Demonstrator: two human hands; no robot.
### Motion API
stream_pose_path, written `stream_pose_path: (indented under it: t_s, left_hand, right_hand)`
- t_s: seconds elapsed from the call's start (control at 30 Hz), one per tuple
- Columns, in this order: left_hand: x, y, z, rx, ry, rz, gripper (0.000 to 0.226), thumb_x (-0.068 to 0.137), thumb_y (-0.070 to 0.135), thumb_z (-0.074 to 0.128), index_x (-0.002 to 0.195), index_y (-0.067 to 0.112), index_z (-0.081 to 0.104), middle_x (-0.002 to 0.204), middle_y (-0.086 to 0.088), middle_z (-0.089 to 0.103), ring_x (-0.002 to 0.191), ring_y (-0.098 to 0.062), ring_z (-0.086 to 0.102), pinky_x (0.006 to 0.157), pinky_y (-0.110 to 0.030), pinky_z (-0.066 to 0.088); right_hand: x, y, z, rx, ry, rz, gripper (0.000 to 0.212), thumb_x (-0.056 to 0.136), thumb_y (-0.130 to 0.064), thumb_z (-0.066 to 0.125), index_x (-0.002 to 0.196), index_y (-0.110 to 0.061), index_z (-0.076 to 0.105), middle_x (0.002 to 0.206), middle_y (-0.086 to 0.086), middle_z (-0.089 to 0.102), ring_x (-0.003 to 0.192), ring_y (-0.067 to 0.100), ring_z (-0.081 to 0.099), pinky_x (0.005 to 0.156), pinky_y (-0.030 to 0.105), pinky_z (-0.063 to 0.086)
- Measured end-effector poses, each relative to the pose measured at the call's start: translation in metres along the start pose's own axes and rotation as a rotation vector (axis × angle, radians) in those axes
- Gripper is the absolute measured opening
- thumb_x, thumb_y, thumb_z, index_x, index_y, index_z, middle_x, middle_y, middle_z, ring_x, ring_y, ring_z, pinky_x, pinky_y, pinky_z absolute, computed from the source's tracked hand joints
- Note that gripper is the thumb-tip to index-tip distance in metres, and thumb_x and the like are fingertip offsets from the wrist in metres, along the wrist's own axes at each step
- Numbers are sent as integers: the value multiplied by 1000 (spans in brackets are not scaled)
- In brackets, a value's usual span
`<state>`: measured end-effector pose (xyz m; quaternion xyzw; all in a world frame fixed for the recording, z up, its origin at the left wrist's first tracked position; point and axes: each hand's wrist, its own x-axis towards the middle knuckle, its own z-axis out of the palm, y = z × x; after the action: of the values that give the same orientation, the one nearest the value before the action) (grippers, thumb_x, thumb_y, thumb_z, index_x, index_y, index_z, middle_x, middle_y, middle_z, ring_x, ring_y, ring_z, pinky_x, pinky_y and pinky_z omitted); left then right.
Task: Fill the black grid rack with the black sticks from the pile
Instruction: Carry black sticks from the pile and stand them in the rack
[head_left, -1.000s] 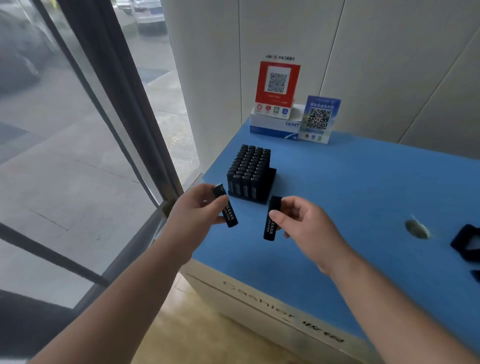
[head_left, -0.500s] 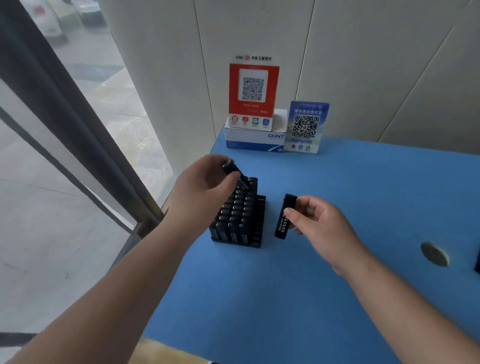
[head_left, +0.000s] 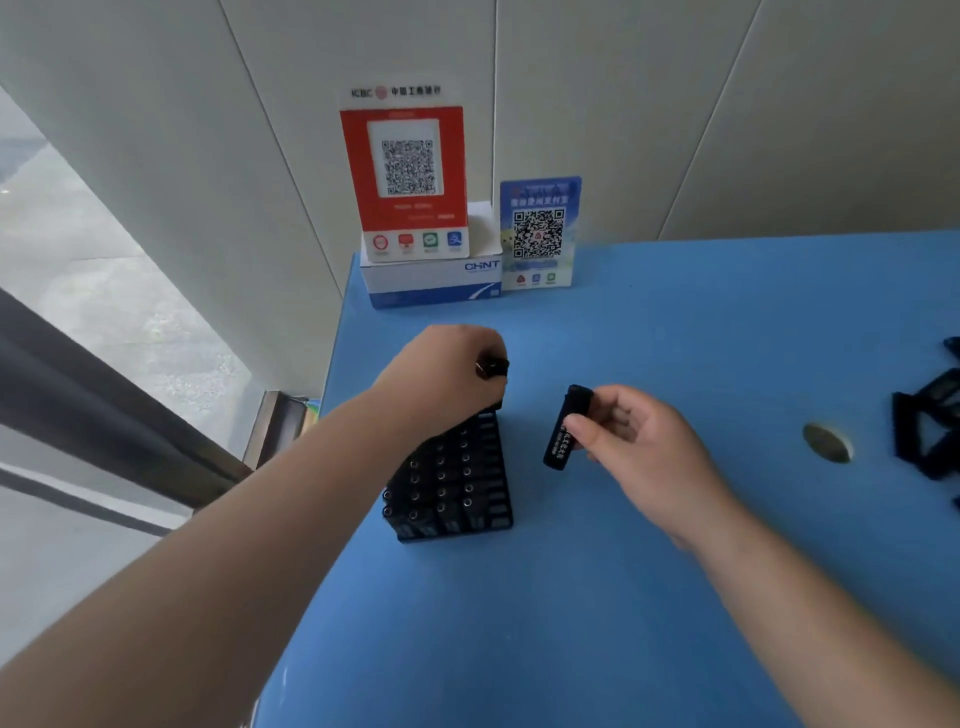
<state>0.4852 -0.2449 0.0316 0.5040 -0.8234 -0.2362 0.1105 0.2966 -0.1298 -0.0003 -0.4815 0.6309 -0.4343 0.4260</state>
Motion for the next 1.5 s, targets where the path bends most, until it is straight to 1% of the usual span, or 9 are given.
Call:
stream_pose_path:
  t_s: [0.33, 0.57, 0.77, 0.9, 1.0, 1.13, 1.27, 1.37, 1.5]
  left_hand:
    - [0, -4, -1, 102, -36, 24, 10, 82, 24, 63, 92, 25, 63, 85, 11, 61, 80, -14, 57, 73, -36, 55]
    - [-3, -5, -1, 108, -35, 16, 5, 81, 23, 62, 85, 25, 60, 81, 10, 61, 77, -12, 57, 71, -37, 55]
    - [-2, -2, 1, 145, -78, -40, 4, 83, 23, 62, 87, 23, 63, 85, 10, 61, 80, -13, 58, 71, -31, 54]
    - [1, -4, -3, 140, -106, -67, 10, 84, 32, 65, 90, 26, 67, 88, 12, 63, 85, -12, 60, 75, -31, 54]
    - [-7, -8, -6, 70, -63, -91, 19, 85, 44, 62, 98, 31, 70, 95, 15, 68, 89, -7, 62, 84, -31, 54]
    - [-28, -17, -12, -13, 56, -141, 26, 91, 44, 54, 111, 32, 68, 111, 17, 67, 104, -6, 60, 91, -29, 50]
    - [-47, -29, -14, -89, 142, -141, 27, 95, 37, 52, 118, 32, 66, 118, 20, 63, 108, -2, 56, 88, -19, 40]
    - [-57, -35, -13, -103, 167, -131, 28, 95, 35, 51, 119, 32, 65, 119, 19, 63, 104, -3, 57, 85, -19, 40]
    - [-69, -40, -13, -112, 198, -98, 37, 97, 34, 52, 133, 28, 58, 134, 13, 56, 114, -8, 56, 92, -21, 41]
  right_hand:
    - [8, 16, 12, 25, -8, -10, 11, 92, -18, 71, 89, -29, 70, 87, -10, 72, 92, 23, 67, 93, 51, 53]
    - [15, 22, 16, -27, -42, -57, 9, 89, -27, 71, 90, -35, 66, 87, -2, 71, 88, 28, 66, 90, 55, 52]
    - [19, 22, 20, -29, -35, -89, 13, 88, -17, 75, 90, -28, 69, 88, -3, 73, 86, 21, 68, 87, 43, 56]
    - [25, 18, 25, -62, -37, -116, 13, 87, -16, 76, 89, -28, 71, 86, -6, 74, 84, 15, 69, 82, 30, 55]
    - [34, 12, 35, -102, -24, -141, 18, 86, -15, 77, 85, -32, 70, 84, -12, 74, 82, 6, 70, 77, 20, 52]
    - [46, 9, 48, -161, 8, -181, 16, 85, -13, 77, 86, -29, 72, 86, -12, 75, 81, 5, 70, 80, 25, 55]
    - [49, 7, 54, -190, 15, -199, 24, 85, -13, 78, 84, -35, 71, 87, -16, 75, 83, 4, 71, 82, 23, 55]
    - [50, 8, 56, -242, -4, -215, 16, 84, -12, 79, 91, -26, 76, 87, -18, 74, 85, 3, 71, 84, 21, 54]
    - [46, 9, 60, -292, 10, -250, 16, 84, -11, 78, 96, -21, 78, 91, -15, 75, 87, 1, 71, 85, 16, 51]
